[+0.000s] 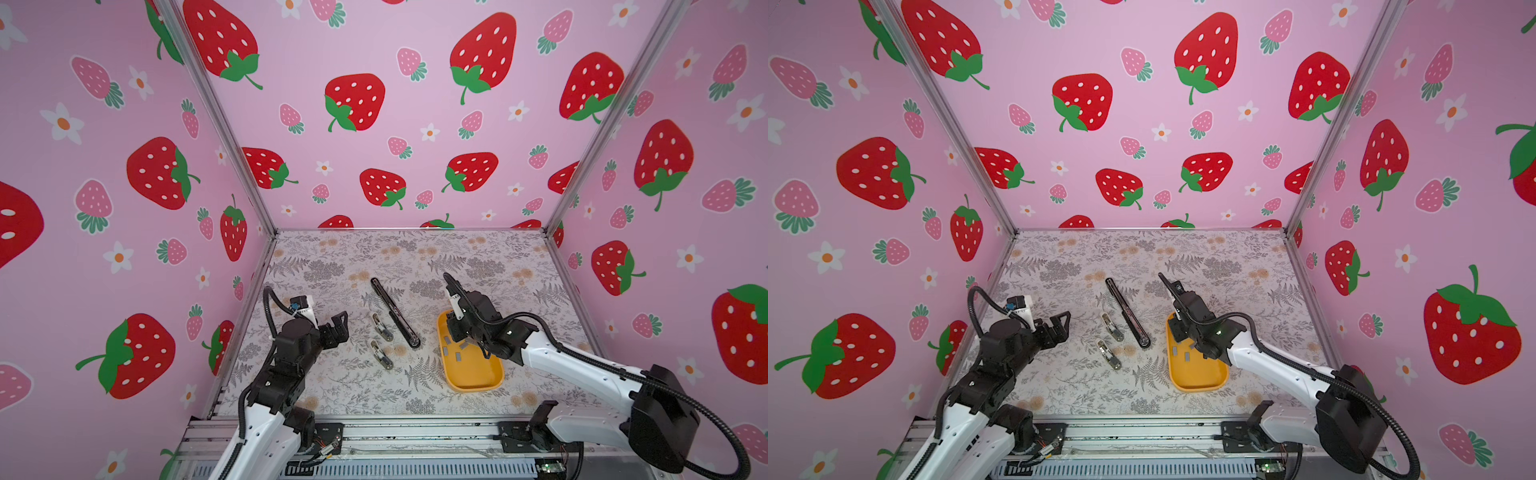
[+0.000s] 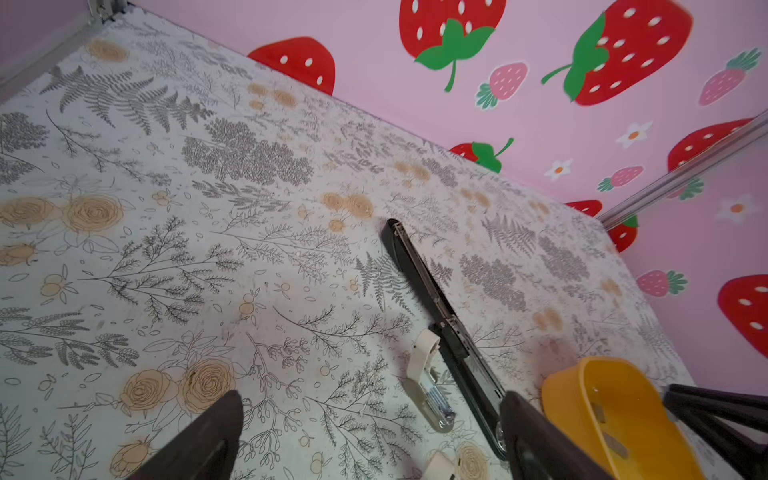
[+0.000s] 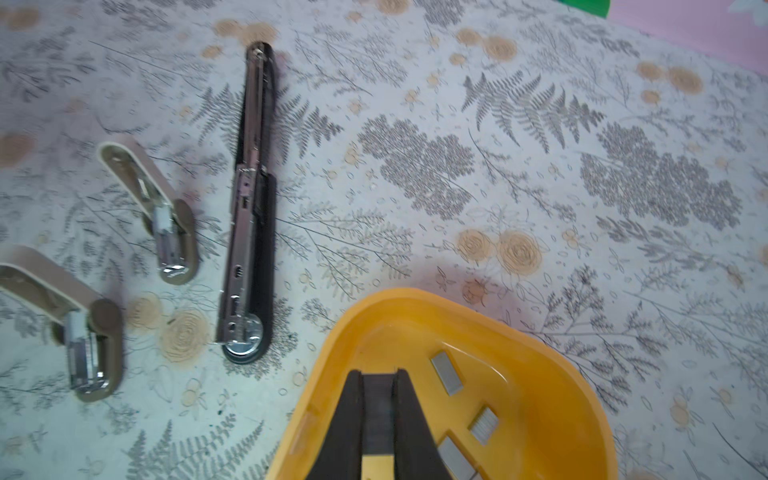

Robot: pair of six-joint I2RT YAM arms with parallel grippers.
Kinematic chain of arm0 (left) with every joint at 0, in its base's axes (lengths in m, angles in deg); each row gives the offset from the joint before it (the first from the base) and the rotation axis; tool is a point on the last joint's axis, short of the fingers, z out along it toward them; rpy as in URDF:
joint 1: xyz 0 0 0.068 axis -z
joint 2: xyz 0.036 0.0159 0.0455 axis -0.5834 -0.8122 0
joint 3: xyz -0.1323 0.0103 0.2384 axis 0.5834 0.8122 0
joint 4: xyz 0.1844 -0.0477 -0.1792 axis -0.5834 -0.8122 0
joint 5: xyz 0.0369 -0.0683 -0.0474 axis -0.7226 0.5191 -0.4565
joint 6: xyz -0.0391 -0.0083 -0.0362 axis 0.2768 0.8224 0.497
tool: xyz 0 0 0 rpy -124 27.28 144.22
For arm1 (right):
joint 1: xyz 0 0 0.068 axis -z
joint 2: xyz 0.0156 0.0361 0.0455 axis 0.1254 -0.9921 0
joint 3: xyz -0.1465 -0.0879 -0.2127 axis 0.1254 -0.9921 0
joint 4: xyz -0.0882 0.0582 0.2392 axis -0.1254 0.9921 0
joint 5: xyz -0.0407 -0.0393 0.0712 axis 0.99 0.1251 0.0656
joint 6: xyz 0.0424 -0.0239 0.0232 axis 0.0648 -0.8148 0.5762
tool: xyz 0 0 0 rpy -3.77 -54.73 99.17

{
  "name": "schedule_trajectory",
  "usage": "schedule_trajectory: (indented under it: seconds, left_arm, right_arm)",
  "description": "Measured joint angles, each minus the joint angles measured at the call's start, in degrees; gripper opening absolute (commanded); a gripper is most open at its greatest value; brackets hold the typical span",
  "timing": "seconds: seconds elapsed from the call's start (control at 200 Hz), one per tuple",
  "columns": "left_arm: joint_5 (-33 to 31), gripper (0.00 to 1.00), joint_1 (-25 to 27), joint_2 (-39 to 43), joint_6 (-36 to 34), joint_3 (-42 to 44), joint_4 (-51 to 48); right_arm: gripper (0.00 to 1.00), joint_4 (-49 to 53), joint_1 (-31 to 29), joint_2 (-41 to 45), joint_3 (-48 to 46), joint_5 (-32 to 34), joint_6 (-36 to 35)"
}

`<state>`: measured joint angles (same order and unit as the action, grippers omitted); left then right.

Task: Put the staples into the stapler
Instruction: 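Lift the staple strip and carry it toward the cream mini staplers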

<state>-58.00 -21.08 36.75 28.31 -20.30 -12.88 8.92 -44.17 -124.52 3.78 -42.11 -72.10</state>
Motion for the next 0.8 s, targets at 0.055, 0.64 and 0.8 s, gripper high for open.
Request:
schedule_trajectory:
  seconds: [0.055, 0.64, 0.8]
  left_arm:
    - [-0.72, 0.99, 0.02, 3.78, 0.66, 1.77, -1.51]
    - [-0.26, 0.99, 0.02, 20.9, 3.21, 8.46, -14.49]
    - [0.55, 0.99, 0.02, 20.94, 3.19, 8.46, -14.47]
  right_arm:
    - [0.09, -1.51, -2.75, -0.07, 0.63, -0.31, -1.29]
    - [0.02, -7.26, -10.6, -20.5, 11.58, -9.81, -8.0]
    - [0.0, -6.43, -9.99, -24.17, 14.67, -10.45, -9.25]
